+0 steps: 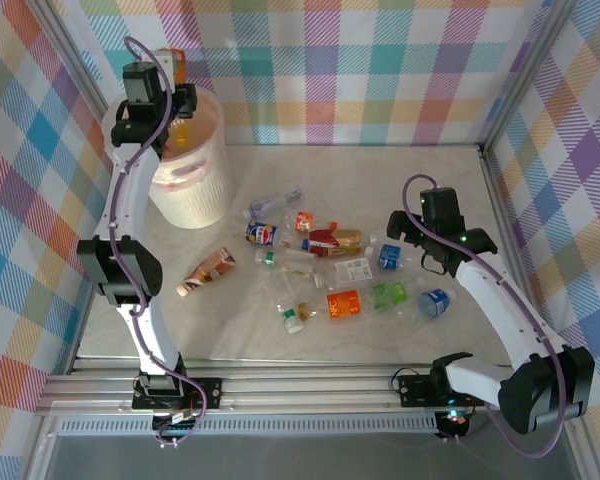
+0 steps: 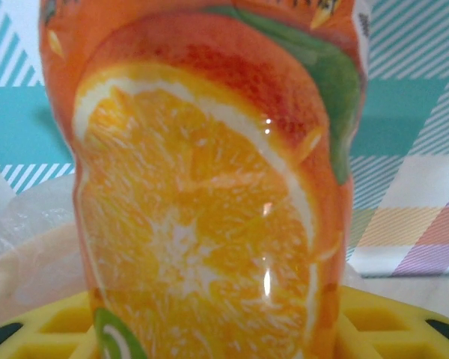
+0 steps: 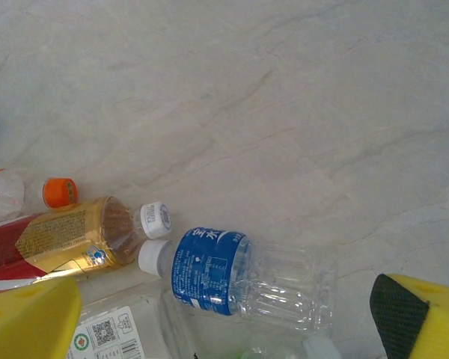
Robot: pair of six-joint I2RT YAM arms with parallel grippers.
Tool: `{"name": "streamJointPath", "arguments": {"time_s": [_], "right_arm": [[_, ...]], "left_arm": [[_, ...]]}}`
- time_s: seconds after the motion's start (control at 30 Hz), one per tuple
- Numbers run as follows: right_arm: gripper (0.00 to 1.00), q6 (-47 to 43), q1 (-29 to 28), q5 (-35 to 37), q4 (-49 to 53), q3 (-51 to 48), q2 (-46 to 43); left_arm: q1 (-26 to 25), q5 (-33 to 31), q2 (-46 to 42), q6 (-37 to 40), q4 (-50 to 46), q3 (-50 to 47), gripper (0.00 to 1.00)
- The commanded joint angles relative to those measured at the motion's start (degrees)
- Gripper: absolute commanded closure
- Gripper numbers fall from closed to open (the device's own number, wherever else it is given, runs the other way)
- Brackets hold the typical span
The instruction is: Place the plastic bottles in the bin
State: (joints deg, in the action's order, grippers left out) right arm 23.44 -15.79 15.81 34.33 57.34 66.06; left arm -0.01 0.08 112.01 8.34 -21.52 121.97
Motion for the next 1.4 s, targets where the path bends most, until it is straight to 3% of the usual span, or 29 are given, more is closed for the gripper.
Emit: {"name": "streamJointPath", "arguments": {"time_s": [0.0,0.47,0.83,1.37], "right_arm": [[0.00,1.2,-0.3,-0.1,0.7,1.4,0.7],[0.00,1.2,-0.4,-0.3,0.9,2.2,2.3],[0.00,1.8,-0.4,-0.5,0.7,2.2,2.6],[0.00,1.4,-0.4,-0.2,0.9,2.2,1.4]], "left_arm": [[1.3,2.4,-0.7,4.9,3.2,-1.9,0.48],[5.5,8.1,-2.8,7.6,5.1,-14.4,0.41],[5.5,10.5,-1.1,8.1,3.6,-14.6,0.24],[5.5,13.1,-4.3,4.1,1.8,-10.6,0.19]]}}
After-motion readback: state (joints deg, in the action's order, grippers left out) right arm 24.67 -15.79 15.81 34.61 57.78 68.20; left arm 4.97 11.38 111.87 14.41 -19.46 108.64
